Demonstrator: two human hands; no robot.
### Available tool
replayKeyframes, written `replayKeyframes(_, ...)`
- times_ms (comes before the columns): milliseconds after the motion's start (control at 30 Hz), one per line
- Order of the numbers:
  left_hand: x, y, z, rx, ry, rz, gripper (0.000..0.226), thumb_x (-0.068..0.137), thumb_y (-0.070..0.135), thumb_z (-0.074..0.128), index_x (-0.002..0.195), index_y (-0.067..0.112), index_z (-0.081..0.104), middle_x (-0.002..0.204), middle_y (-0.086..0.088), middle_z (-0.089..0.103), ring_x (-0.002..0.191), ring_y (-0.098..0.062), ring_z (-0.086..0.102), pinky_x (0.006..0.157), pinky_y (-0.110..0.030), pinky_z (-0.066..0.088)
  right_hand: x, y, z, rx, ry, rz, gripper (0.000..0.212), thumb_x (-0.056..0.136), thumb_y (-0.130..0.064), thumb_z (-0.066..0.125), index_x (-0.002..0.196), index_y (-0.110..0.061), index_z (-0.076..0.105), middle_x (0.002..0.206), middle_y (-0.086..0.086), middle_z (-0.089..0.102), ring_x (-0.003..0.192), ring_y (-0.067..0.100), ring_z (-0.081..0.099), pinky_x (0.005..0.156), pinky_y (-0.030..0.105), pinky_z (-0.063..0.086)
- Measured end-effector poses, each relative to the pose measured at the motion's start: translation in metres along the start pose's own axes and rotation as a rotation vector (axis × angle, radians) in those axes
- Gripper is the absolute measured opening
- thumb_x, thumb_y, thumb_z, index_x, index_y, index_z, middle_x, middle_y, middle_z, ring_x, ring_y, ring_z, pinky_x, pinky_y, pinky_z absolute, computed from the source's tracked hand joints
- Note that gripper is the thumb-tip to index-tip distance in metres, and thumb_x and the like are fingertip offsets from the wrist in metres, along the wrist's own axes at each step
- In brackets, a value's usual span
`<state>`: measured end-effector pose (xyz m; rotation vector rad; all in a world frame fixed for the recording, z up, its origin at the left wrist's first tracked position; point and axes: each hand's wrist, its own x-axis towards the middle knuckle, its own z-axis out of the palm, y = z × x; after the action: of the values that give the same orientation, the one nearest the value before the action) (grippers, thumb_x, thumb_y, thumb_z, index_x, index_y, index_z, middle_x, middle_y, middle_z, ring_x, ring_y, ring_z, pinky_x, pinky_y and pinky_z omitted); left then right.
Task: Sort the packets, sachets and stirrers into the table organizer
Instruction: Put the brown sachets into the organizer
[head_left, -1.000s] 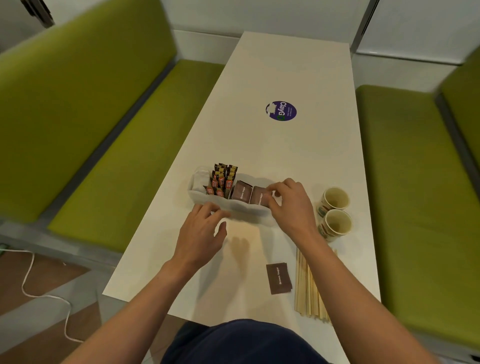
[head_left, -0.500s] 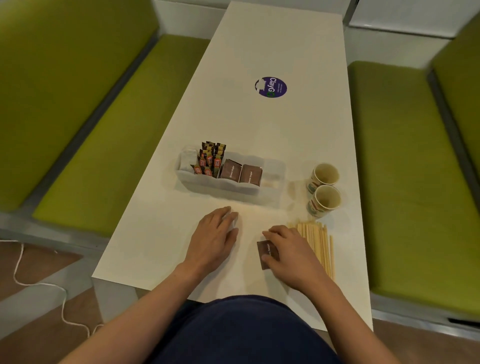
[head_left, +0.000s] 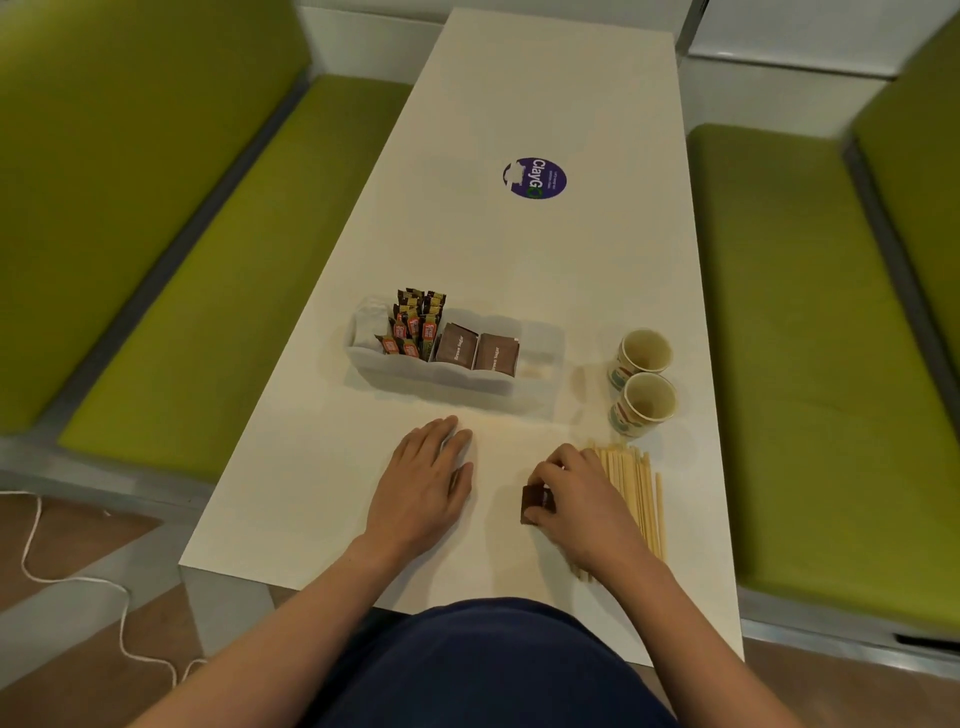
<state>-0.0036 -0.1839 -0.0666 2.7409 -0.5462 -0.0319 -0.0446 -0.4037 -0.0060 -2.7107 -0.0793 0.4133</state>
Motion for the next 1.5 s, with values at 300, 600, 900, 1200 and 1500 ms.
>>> replayKeyframes(300,0.022,0.008,-0.039,-0.069,0.023,-0.011,0.053,0.095,0.023,0.057,0.146,0.017,0.043,0.152,-0.005,0.041,0.135,-0.025,0.044,0.105,-0.039,0.046,0.026,-0.011,-0.029,0.311,0.306,-0.112,0.021,0.098,-0.019,0.065,0.115,-0.023,0.077,0.105,-0.007,0.061,0.09,0.009,0.061,0.082,0.019,0.049)
replayKeyframes(600,0.055,0.007,-0.057,0.014,0.104,-0.015,0.068,0.088,0.012,0.061,0.152,0.011,0.037,0.156,-0.008,0.039,0.139,-0.026,0.041,0.114,-0.041,0.04,0.108,-0.059,-0.087,0.483,0.464,-0.062,0.019,0.096,-0.021,0.068,0.115,-0.022,0.067,0.104,-0.005,0.074,0.088,0.015,0.069,0.084,0.034,0.055)
replayKeyframes(900,0.052,0.008,-0.059,0.002,0.124,-0.047,0.066,0.084,0.007,0.062,0.148,0.012,0.045,0.152,-0.008,0.045,0.128,-0.027,0.054,0.093,-0.037,0.054,0.165,-0.064,-0.094,0.281,0.135,-0.027,0.02,0.098,-0.021,0.061,0.11,-0.02,0.078,0.104,0.001,0.076,0.092,0.018,0.064,0.076,0.027,0.045)
replayKeyframes(1200,0.052,0.008,-0.065,-0.01,0.094,-0.067,0.064,0.089,0.012,0.059,0.149,0.02,0.042,0.156,0.001,0.038,0.128,-0.018,0.054,0.066,-0.03,0.056,0.183,-0.067,-0.073,0.118,0.172,-0.057,0.022,0.097,-0.031,0.066,0.113,-0.021,0.077,0.107,0.004,0.06,0.103,0.024,0.06,0.079,0.034,0.048)
replayKeyframes(1500,0.033,0.028,-0.068,-0.164,0.145,0.008,0.048,0.088,0.019,0.065,0.135,0.021,0.055,0.138,0.002,0.046,0.122,-0.017,0.048,0.072,-0.028,0.054,0.051,-0.048,-0.075,0.46,0.482,-0.051,0.01,0.095,-0.038,0.07,0.093,-0.031,0.077,0.084,-0.015,0.061,0.082,0.0,0.06,0.069,0.009,0.04)
